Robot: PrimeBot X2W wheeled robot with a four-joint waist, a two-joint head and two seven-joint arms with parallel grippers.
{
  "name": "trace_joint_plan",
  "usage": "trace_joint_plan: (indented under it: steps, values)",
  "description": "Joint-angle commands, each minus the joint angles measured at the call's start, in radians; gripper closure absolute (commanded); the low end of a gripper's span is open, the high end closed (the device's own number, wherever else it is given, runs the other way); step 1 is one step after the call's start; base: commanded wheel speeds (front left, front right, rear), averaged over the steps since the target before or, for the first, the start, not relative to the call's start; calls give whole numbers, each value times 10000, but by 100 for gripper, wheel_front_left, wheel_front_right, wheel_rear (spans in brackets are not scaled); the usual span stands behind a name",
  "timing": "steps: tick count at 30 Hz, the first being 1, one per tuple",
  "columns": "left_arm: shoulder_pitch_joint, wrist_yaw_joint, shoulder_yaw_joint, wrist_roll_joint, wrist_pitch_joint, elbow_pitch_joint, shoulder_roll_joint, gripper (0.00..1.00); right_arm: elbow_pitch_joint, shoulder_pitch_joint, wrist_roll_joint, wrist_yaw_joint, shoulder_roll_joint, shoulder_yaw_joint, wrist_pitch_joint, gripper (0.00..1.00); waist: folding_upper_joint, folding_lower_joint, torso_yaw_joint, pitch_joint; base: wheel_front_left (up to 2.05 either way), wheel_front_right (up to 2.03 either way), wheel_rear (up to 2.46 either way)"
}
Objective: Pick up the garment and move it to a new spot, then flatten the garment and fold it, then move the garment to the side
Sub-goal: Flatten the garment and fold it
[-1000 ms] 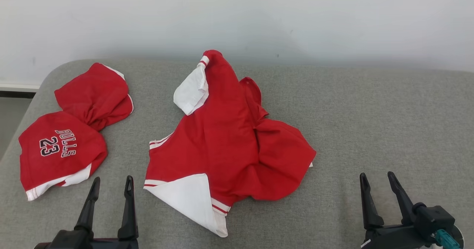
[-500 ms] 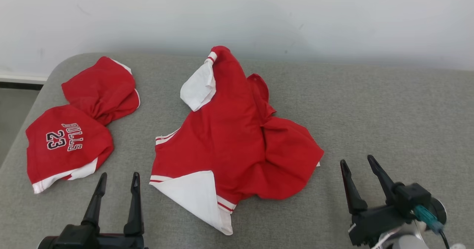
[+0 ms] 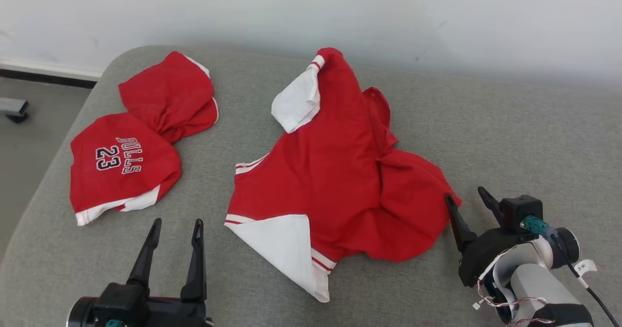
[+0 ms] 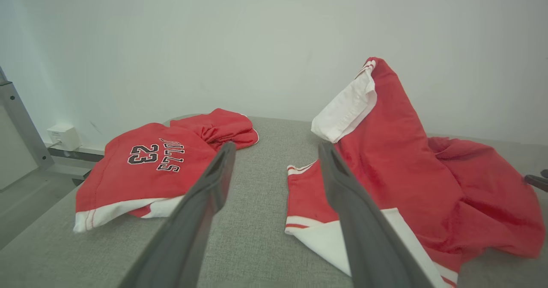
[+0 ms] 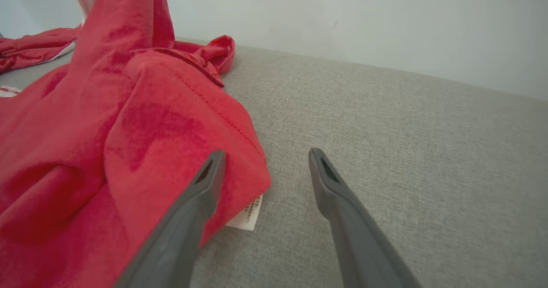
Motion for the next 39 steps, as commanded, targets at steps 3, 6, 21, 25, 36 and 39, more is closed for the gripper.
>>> trace_joint_plan:
  steps: [3, 6, 21, 25, 36, 39]
  values:
    - [-235, -65, -121, -35, -33, 126, -63, 0, 976, -437, 401, -23, 36, 108, -29, 0, -1, -1, 404, 205, 0, 0, 0]
    - [-270, -46, -177, -58, -33, 198, -76, 0, 1723, -676, 895, -23, 237, 218, 43, 8, -1, -1, 512, 272, 0, 0, 0]
    - [41, -51, -83, -92, -33, 355, -97, 0, 15, 275, 1849, -23, -495, -212, -435, 100, -1, -1, -201, -246, 0, 0, 0]
    - [169, -51, -37, -132, -33, 320, -103, 0, -1175, 1520, 1685, -23, -737, -821, -438, 100, -1, -1, -505, -332, 0, 0, 0]
    - [69, -50, -98, -242, -33, 382, -112, 0, -2618, 3661, 1845, -23, -310, -1518, -285, 100, -1, -1, -760, -165, 0, 0, 0]
    - [40, -51, -107, -268, -33, 420, -114, 0, -3029, 3821, 1967, -23, -81, -1562, -332, 100, -1, -1, -711, -227, 0, 0, 0]
